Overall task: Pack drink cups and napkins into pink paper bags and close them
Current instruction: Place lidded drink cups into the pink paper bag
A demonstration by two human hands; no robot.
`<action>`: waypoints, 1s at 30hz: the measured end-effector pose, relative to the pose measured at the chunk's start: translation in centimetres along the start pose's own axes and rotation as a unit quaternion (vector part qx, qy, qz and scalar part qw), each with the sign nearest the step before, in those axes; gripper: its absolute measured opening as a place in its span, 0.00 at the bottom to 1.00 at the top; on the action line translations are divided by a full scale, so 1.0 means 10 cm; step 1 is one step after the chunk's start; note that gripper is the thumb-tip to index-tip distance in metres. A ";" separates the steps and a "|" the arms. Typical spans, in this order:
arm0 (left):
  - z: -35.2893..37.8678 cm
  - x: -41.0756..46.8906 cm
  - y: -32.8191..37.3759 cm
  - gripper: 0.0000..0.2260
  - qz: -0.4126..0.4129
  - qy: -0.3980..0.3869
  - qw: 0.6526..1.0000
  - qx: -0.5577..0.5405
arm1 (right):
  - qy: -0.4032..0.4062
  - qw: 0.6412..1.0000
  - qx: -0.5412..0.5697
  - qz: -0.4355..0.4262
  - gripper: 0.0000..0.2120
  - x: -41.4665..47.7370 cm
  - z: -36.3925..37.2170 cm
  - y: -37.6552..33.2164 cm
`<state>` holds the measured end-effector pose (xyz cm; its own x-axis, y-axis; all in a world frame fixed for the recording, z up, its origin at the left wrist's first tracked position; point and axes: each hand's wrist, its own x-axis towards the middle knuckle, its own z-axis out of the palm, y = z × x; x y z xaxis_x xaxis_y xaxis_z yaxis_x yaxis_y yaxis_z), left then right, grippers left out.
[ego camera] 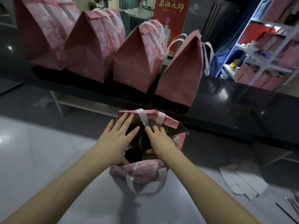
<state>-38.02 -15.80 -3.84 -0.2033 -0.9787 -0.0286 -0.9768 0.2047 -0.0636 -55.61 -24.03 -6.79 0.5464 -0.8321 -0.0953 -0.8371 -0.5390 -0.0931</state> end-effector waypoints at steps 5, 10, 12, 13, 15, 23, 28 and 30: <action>-0.07 -0.06 -0.01 0.52 0.008 -0.005 0.999 0.036 | -0.010 1.000 0.016 0.000 0.41 -0.07 -0.09 0.07; -0.28 -0.07 0.30 0.42 0.031 0.026 0.993 0.115 | 0.004 1.000 -0.002 -0.004 0.41 -0.16 -0.25 0.10; -0.34 0.00 0.45 0.33 0.070 0.023 0.992 0.101 | 0.007 1.000 -0.006 -0.005 0.40 -0.19 -0.30 0.11; -0.36 0.04 0.51 0.30 0.081 0.006 0.993 0.084 | 0.008 1.000 -0.008 -0.005 0.40 -0.21 -0.31 0.13; -0.33 0.09 0.58 0.26 0.076 -0.042 0.994 0.063 | 0.006 1.000 -0.014 -0.004 0.40 -0.27 -0.33 0.16; 0.12 0.19 0.40 0.29 0.066 -0.154 0.977 0.128 | 0.014 0.999 -0.034 -0.026 0.39 -0.40 -0.29 0.17; 0.30 0.25 0.42 0.24 0.060 -0.146 0.979 0.127 | 0.000 0.999 -0.046 -0.029 0.42 -0.43 -0.24 0.11; 0.34 0.29 0.43 0.20 0.049 -0.144 0.977 0.146 | -0.001 0.999 -0.046 -0.028 0.42 -0.44 -0.25 0.12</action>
<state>-42.59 -17.66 -7.57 -0.2254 -0.9181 -0.3259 -0.8838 0.3335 -0.3282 -59.06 -21.30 -4.02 0.5917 -0.8006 -0.0950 -0.8046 -0.5937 -0.0076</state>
